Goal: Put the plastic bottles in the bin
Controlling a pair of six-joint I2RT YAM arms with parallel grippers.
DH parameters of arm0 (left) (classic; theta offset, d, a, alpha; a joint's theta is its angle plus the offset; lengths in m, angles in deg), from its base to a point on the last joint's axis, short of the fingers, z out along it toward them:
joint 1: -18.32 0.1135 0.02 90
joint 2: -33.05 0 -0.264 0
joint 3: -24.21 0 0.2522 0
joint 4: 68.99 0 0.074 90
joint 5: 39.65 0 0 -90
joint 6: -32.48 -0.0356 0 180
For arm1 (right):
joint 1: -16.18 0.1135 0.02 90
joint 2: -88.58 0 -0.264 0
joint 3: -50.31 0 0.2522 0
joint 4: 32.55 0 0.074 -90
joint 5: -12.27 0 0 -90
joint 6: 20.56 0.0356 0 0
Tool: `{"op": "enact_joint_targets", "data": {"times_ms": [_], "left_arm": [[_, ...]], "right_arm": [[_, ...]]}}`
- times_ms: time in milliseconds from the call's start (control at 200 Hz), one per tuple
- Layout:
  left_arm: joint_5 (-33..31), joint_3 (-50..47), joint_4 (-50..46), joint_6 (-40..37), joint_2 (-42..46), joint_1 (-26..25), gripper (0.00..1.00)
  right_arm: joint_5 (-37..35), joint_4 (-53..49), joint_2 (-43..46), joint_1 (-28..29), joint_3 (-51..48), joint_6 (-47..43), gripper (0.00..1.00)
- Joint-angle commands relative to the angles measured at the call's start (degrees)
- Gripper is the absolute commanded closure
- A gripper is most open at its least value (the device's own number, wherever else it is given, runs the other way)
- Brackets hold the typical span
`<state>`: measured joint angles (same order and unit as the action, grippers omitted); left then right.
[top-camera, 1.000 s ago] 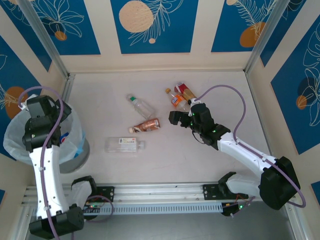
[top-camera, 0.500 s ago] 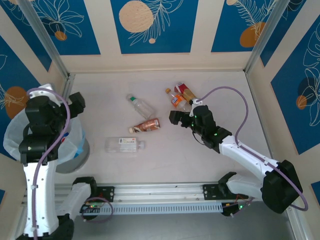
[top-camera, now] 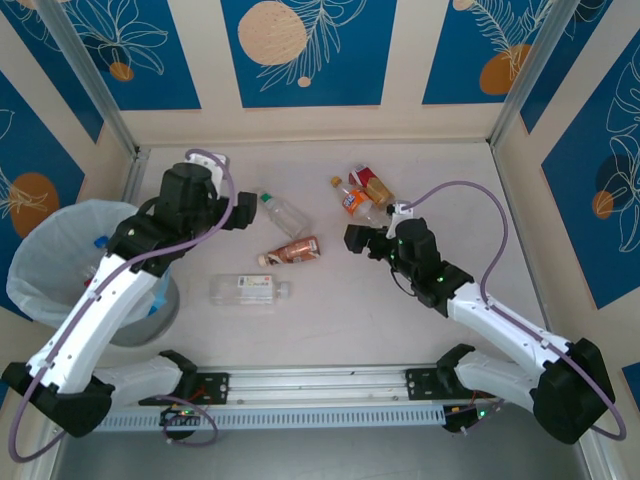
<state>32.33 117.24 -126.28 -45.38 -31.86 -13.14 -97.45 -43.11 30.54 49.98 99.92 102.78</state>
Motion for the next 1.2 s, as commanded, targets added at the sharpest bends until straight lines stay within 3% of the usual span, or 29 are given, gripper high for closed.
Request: {"op": "enact_joint_targets", "data": {"times_ms": [0, 140, 365, 565, 865, 1030, 1195], "left_arm": [[2.63, 0.99, 0.1, 3.75, -1.86, -3.09, 0.01], [3.28, -2.44, -1.32, -1.58, -6.71, -8.92, 0.01], [4.06, -10.0, -2.47, -9.75, -10.16, -13.85, 0.01], [5.33, -11.79, -10.83, -10.66, -15.12, -13.87, 0.01], [-2.72, -12.83, -17.23, -19.51, -22.17, -13.92, 0.01], [4.2, -11.76, -20.35, -25.81, -27.21, -13.26, 0.01], [3.61, -13.08, -17.34, -29.88, -28.79, -9.76, 0.01]], "right_arm": [[-1.47, 1.1, 1.76, 0.32, -1.34, -1.35, 0.0], [-0.93, 2.42, 2.36, 0.3, -2.95, -2.58, 0.0], [-0.8, 1.03, 2.75, 0.29, -2.57, -2.91, 0.01], [-1.57, 0.21, 3.07, 0.3, -2.94, -3.11, 0.01], [-1.71, -0.28, 3.46, 0.27, -3.03, -2.67, 0.0], [-2.03, -0.24, 3.8, 0.23, -3.23, -2.23, 0.0], [-2.57, -0.75, 4.49, 0.23, -3.49, -2.1, 0.0]]}}
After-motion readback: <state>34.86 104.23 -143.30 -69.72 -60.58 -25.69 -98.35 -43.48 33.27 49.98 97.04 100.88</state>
